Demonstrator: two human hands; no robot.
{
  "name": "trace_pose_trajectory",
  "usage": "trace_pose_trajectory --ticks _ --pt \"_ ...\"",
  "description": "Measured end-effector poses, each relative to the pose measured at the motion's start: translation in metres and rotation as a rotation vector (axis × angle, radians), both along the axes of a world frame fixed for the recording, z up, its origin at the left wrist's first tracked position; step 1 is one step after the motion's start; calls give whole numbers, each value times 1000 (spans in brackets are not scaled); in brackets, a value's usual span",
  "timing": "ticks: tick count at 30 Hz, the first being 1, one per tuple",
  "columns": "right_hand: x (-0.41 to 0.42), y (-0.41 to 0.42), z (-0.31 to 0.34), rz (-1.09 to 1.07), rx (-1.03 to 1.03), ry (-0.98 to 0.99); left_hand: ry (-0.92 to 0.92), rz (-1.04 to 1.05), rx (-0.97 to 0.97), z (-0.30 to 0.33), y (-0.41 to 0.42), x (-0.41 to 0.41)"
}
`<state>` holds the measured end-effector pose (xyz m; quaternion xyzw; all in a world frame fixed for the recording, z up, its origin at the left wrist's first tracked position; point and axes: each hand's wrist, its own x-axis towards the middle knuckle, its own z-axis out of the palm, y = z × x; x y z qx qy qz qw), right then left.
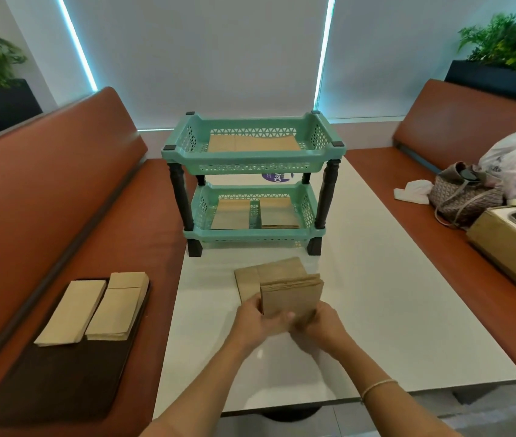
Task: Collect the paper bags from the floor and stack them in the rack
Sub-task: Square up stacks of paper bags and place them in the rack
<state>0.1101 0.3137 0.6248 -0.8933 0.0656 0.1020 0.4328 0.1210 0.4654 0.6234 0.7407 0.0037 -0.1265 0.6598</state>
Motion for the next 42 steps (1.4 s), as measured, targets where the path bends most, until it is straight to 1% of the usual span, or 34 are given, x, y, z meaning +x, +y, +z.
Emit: trace_pose_trajectory --ticks 3,5,9,12,15,17,21,22,23,25,28,30,31,33,35,37,40,42 --pt "6 -14 10 21 61 18 -65 40 -77 30 11 13" --pt "7 -26 14 -27 190 1 -72 36 -98 40 25 20" --pt "8 -40 22 -189 507 -59 -73 32 -10 30 51 22" --pt "9 -33 17 -185 586 -72 -69 53 46 13 49 17" --pt "5 -21 5 -151 513 -67 -50 110 47 -4 37 9" --pt "3 -16 -1 -143 452 -87 -42 110 48 -13 32 7" --pt "4 -15 5 -154 449 -89 -26 81 54 -16 31 9" --pt "4 -17 8 -137 420 -96 -22 72 56 -15 32 10" --pt "6 -19 13 -108 354 -106 -20 66 66 -15 34 13" --pt "13 -25 25 15 130 -114 -13 38 133 -10 38 19" --pt "29 -25 52 306 -199 -51 -6 -66 255 6 45 33" --pt "39 -18 65 427 -299 -10 -40 -105 354 24 46 44" --pt "44 -15 68 434 -287 2 -53 -90 363 33 47 49" --pt "53 -11 71 359 -130 55 -35 30 292 46 51 61" --pt "63 -5 73 240 102 131 54 200 141 51 57 74" --pt "75 4 75 151 249 186 164 313 -1 53 59 86" --pt "94 20 80 97 378 242 241 390 -197 52 54 103" --pt "110 30 82 42 463 273 256 398 -209 49 50 114"
